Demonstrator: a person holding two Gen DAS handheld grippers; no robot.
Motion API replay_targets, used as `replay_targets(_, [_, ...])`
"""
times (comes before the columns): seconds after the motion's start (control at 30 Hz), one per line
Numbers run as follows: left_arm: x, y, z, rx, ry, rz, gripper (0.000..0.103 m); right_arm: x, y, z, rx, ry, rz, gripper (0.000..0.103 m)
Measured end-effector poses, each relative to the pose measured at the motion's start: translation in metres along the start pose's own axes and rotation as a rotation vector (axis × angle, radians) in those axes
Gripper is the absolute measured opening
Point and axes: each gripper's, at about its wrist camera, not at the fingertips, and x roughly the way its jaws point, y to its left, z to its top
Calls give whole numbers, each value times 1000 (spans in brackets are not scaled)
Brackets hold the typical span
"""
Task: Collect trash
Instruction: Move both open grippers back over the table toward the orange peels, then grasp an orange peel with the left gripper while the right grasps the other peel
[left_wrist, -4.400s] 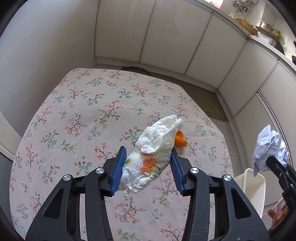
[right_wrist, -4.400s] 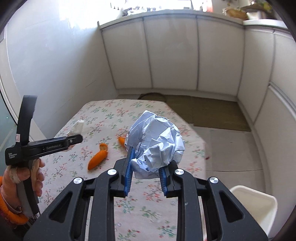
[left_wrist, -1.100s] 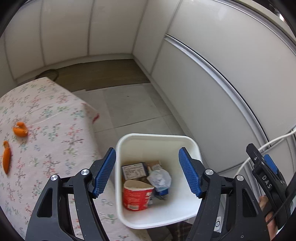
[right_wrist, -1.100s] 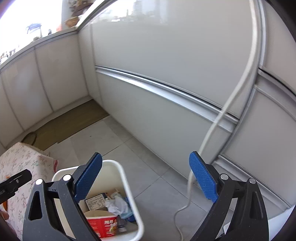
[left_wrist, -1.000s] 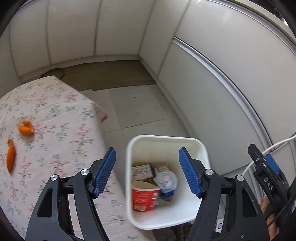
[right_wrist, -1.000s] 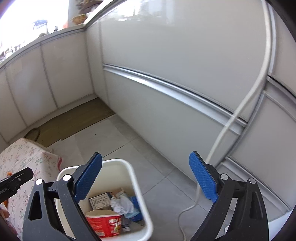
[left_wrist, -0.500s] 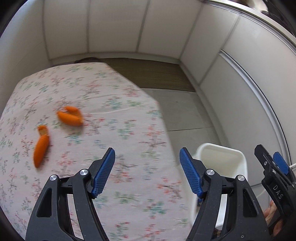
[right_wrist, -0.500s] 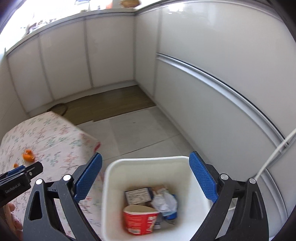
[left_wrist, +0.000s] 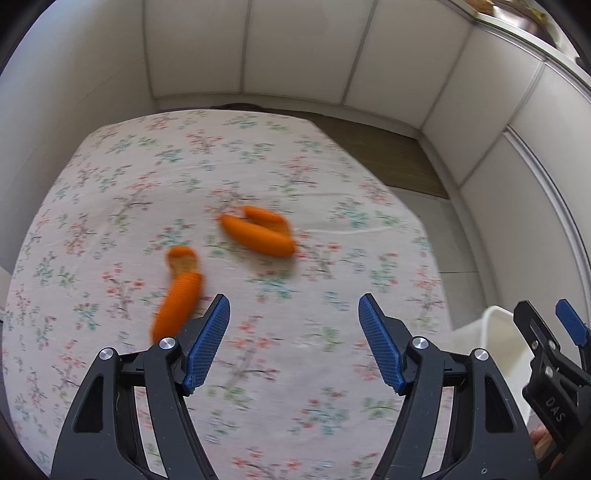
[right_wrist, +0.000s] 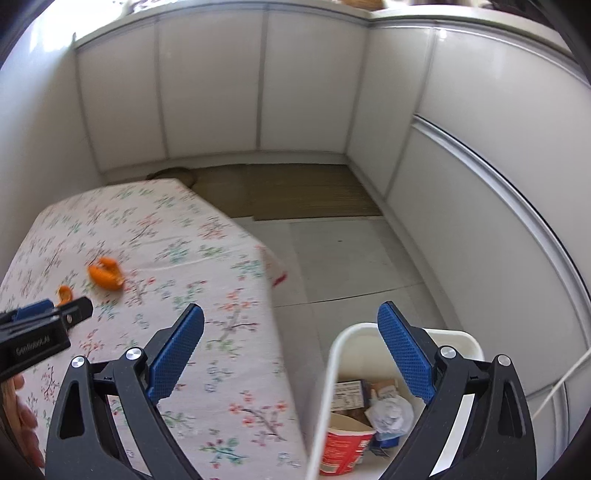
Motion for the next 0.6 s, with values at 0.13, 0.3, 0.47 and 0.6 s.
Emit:
replay_targets(0.13, [7, 27, 6, -12, 2, 56, 71, 4, 24, -1, -73, 7, 23, 92])
replay_targets(0.3, [27, 62, 10, -31, 41, 123, 72, 7, 45, -4, -170, 4, 64, 92])
replay_targets(0.47, [44, 92, 5, -54, 81, 137, 72, 18, 74, -3, -275, -8, 140, 94])
replay_targets(0.6, [51, 96, 3, -33, 98, 101, 73, 31, 105, 0, -368, -19, 246, 95])
